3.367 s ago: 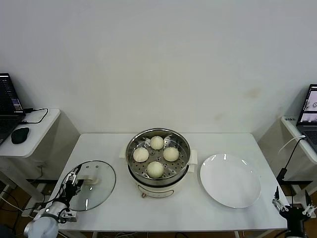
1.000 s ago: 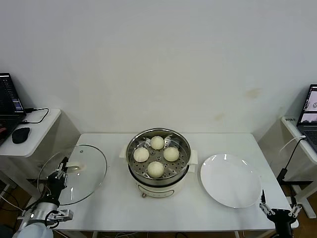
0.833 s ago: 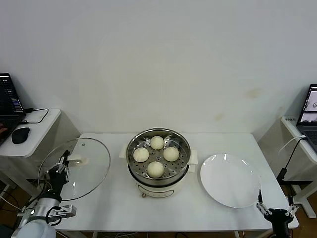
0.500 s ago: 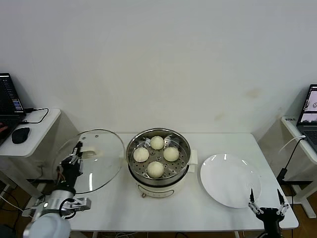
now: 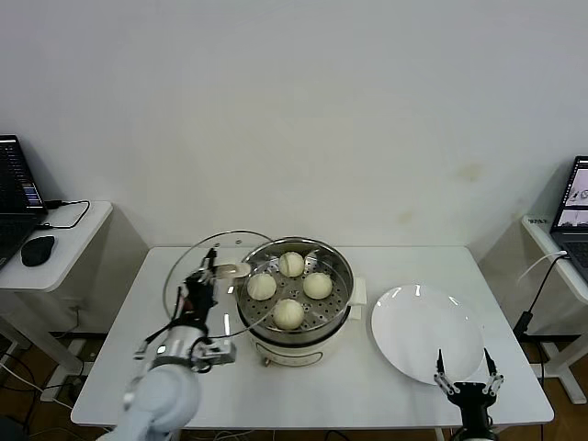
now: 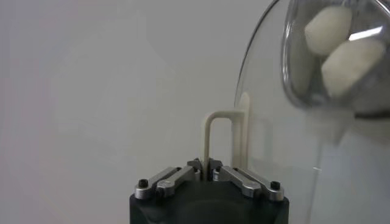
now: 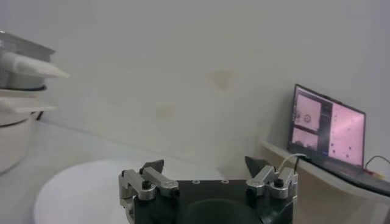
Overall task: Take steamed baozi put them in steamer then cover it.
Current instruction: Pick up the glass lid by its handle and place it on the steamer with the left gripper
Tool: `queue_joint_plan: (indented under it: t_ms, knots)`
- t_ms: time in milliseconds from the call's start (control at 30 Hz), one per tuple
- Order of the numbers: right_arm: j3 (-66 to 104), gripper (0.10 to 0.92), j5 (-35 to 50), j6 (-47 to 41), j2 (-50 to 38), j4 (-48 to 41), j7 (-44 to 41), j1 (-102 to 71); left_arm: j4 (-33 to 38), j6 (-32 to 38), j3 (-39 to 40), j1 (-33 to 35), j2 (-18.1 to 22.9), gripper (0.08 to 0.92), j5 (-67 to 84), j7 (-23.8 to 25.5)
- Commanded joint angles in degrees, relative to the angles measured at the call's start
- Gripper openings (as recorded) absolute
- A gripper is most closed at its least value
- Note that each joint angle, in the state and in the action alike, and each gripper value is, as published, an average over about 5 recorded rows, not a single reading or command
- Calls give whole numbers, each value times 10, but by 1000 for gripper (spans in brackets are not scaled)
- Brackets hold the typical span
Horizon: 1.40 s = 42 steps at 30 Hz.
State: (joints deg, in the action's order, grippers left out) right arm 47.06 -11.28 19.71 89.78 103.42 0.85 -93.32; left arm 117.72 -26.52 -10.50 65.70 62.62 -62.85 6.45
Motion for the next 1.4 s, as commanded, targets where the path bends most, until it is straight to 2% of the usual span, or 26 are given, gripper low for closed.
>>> queue_joint_plan:
  t_ms: [33, 467, 1400]
  knots:
    - [-20, 823, -32, 3, 6, -20, 5, 7, -82, -34, 125, -121, 128, 146, -141, 87]
    - [-24, 823, -37, 4, 6, -27, 5, 7, -120, -37, 142, -135, 177, 146, -198, 114]
    - [-33, 823, -41, 6, 6, -34, 4, 7, -149, -30, 140, -118, 188, 146, -219, 104]
